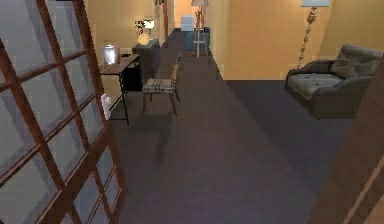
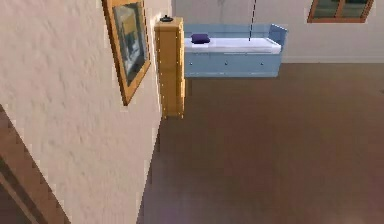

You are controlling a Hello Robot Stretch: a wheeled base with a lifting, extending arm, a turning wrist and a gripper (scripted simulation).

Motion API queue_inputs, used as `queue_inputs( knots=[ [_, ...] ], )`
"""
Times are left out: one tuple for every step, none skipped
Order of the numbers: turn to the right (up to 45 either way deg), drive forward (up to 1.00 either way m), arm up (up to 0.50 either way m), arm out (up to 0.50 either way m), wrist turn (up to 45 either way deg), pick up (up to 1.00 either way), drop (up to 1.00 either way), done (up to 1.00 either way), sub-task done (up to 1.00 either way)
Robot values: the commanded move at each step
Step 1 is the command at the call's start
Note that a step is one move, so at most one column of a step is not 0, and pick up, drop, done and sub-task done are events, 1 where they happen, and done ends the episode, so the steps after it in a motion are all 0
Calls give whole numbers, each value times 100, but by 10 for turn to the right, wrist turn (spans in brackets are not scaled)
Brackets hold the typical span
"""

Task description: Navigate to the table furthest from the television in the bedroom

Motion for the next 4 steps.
queue_inputs(
  knots=[
    [0, 30, 0, 0, 0, 0, 0, 0, 0],
    [0, 30, 0, 0, 0, 0, 0, 0, 0],
    [0, 15, 0, 0, 0, 0, 0, 0, 0],
    [450, 0, 0, 0, 0, 0, 0, 0, 0]
  ],
)
